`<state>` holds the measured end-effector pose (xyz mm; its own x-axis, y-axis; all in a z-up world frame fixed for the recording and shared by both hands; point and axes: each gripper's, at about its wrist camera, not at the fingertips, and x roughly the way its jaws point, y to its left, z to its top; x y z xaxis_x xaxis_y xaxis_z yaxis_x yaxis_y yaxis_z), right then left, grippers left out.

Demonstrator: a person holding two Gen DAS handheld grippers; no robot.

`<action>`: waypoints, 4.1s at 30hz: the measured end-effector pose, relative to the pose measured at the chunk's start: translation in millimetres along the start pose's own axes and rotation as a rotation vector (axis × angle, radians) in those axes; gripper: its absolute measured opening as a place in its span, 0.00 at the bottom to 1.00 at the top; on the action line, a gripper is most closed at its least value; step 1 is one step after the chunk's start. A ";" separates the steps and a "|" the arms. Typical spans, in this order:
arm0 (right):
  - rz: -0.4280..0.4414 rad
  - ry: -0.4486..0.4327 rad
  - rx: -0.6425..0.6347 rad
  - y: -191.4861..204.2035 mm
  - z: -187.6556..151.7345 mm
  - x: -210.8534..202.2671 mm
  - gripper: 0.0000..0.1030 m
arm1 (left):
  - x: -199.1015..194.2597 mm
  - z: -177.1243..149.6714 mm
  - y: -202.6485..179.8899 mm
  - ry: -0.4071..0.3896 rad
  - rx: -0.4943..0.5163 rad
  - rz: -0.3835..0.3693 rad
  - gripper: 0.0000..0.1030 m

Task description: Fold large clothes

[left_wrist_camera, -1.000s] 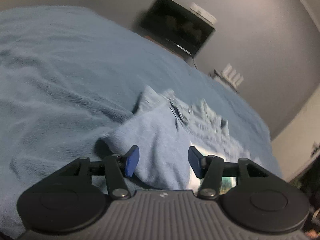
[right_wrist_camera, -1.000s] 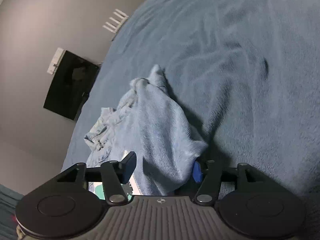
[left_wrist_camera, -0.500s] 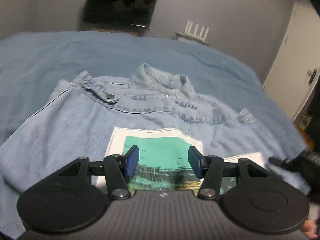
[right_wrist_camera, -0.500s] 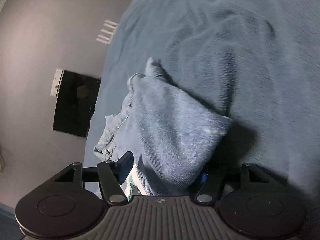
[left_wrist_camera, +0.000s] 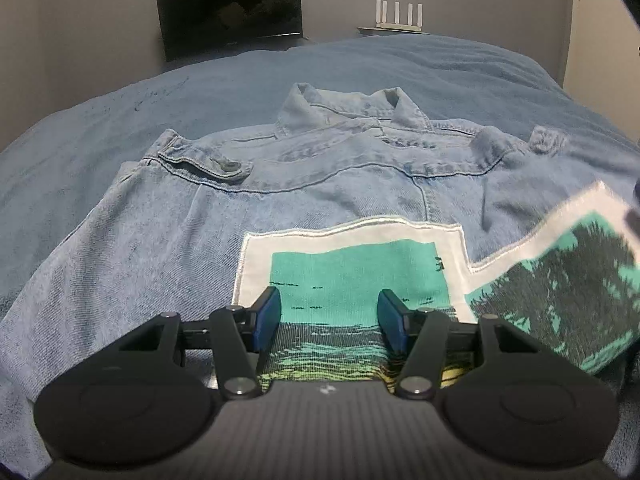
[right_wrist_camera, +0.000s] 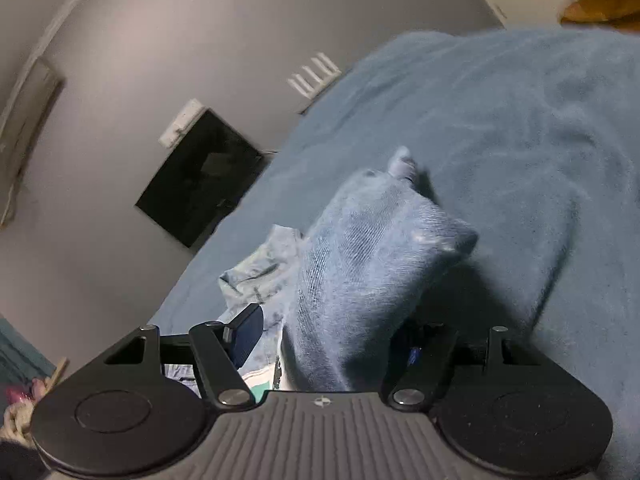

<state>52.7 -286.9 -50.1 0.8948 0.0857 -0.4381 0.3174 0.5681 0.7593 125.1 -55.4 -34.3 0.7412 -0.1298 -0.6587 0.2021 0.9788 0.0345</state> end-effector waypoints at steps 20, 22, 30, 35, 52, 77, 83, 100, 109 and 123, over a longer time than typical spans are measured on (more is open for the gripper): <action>-0.007 0.021 0.184 -27.1 10.5 23.8 0.66 | 74.1 81.4 -22.0 0.035 -0.035 0.040 0.66; -0.014 0.008 0.143 -19.2 9.9 24.2 0.66 | 86.7 82.7 -16.1 0.058 -0.063 0.038 0.71; 0.039 -0.034 -0.075 14.8 4.9 24.3 0.72 | 56.0 75.8 -1.4 0.042 -0.145 -0.009 0.73; 0.028 0.027 0.098 -8.9 9.7 29.3 0.71 | -18.9 38.5 40.0 0.021 -0.176 -0.001 0.73; -0.013 0.019 0.120 -25.3 12.8 28.5 0.47 | -49.2 -29.9 173.0 0.107 -0.368 0.104 0.74; 0.012 0.006 -1.432 242.8 -192.2 49.1 0.33 | -46.2 -31.0 234.9 0.054 -0.607 -0.142 0.75; 0.063 -0.013 -1.598 247.2 -221.7 42.2 0.33 | -48.0 -36.0 251.9 0.040 -0.721 -0.162 0.75; 0.404 0.304 -1.419 219.2 -227.6 45.8 0.74 | -102.8 -6.1 204.5 -0.270 -0.504 -0.284 0.72; 0.374 0.278 -1.093 187.2 -125.5 19.4 0.71 | -60.9 -10.9 207.5 -0.013 -0.554 -0.154 0.67; 0.086 0.254 -1.012 196.3 -83.4 160.9 0.36 | -28.2 -3.7 211.7 0.059 -0.525 -0.139 0.68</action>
<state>232.8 -93.3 -11.6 0.7727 0.2607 -0.5788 -0.2600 0.9618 0.0861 144.6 156.1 -11.2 0.6901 -0.2688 -0.6720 -0.0629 0.9027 -0.4257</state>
